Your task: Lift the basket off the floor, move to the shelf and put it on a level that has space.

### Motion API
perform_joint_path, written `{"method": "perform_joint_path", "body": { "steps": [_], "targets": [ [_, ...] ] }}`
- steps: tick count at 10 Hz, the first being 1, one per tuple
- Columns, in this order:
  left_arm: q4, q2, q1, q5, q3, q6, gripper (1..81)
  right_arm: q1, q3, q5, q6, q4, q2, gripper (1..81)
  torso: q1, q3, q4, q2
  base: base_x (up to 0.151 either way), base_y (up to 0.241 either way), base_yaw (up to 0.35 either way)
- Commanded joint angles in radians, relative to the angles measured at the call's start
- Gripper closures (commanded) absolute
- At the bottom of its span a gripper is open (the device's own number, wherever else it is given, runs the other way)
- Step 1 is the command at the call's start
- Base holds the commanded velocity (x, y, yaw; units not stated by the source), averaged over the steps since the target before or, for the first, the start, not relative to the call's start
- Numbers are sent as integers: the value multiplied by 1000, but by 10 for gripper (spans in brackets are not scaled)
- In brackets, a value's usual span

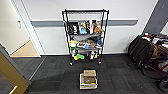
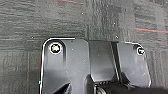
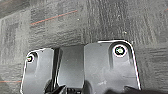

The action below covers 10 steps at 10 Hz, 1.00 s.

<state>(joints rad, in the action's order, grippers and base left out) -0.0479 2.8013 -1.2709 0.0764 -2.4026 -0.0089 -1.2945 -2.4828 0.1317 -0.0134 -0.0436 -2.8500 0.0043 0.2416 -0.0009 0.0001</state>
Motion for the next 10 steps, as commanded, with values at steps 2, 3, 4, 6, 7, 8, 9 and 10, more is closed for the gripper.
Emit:
{"method": "perform_joint_path", "body": {
  "steps": [2,3,4,6,7,8,9,10],
  "targets": [
    [-1,-5,57,-50,5,-3,10,59,-4,-43,0,-13,15,10,0,0,0,0,153,0,0],
    [0,-3,57,-52,5,-3,10,57,-5,-44,0,-13,15,10,0,0,0,0,152,0,0],
    [0,-2,55,-52,5,-3,10,56,-5,-46,0,-12,15,10,0,0,0,0,152,0,0],
    [2,-2,52,-52,0,-3,10,51,-5,-49,0,-9,10,10,0,0,0,0,152,0,0],
    [2,-2,49,-52,-4,-3,10,46,-5,-49,1,-4,8,10,0,0,0,0,152,0,0],
    [2,-2,49,-52,-6,-3,10,48,-5,-49,1,-5,8,10,0,0,0,0,148,0,0],
    [0,-3,46,-52,-6,-3,10,48,-5,-50,1,-4,8,10,0,0,0,0,142,0,0],
    [2,-3,46,-52,-6,-3,10,45,-5,-50,1,-7,7,10,1,0,0,0,142,0,0]
  ]
}}
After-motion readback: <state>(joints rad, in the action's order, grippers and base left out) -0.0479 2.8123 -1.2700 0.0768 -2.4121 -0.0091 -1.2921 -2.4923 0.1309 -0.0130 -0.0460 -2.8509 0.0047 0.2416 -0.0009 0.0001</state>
